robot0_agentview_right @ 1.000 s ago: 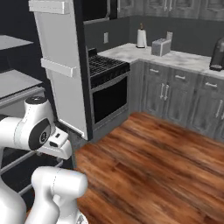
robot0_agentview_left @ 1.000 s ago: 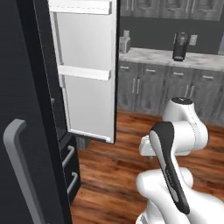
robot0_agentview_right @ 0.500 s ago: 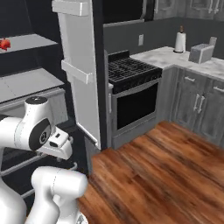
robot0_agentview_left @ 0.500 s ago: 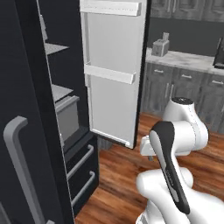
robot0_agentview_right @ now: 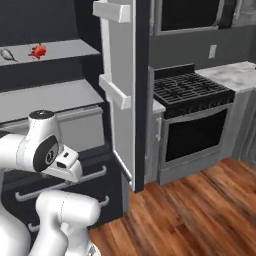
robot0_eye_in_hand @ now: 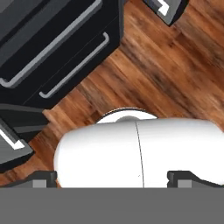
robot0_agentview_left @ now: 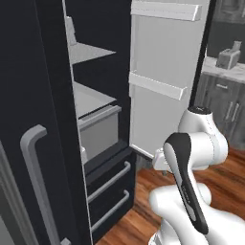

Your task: Gather the cucumber and carrot from the fridge and place them on a tray on the dining counter. Then gather the fishs from the fridge and place them on the other tray.

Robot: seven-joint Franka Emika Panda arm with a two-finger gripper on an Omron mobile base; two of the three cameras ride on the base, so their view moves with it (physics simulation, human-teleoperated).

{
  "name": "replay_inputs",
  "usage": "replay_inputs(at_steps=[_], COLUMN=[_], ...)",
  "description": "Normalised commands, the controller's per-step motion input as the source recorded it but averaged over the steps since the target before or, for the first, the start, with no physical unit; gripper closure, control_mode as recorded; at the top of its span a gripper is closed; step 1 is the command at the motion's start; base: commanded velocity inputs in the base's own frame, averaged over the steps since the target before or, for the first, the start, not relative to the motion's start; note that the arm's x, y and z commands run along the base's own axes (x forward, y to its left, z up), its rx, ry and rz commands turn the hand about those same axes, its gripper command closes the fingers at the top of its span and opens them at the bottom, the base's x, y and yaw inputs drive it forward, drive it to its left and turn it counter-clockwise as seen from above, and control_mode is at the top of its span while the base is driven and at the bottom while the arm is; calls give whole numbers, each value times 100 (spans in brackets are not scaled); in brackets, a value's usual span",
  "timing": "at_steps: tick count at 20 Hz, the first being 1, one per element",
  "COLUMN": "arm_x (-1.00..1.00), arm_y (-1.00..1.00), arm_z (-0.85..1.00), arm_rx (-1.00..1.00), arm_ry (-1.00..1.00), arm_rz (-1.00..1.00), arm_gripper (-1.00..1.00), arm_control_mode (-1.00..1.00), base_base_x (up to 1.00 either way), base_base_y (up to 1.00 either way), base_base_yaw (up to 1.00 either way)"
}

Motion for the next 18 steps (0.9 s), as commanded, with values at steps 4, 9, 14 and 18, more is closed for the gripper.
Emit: replay_inputs(at_steps=[4, 9, 14, 18], arm_x=[0, 0, 0, 0], arm_y=[0, 0, 0, 0], arm_z=[0, 0, 0, 0], arm_rx=[0, 0, 0, 0], arm_ry=[0, 0, 0, 0], arm_rz=[0, 0, 0, 0], arm_gripper=[-100, -100, -100, -100], arm_control_mode=[100, 100, 100, 100], base_base_x=[68, 60, 42, 45], base_base_y=[0, 0, -2, -13], base_base_yaw=[42, 42, 40, 39])
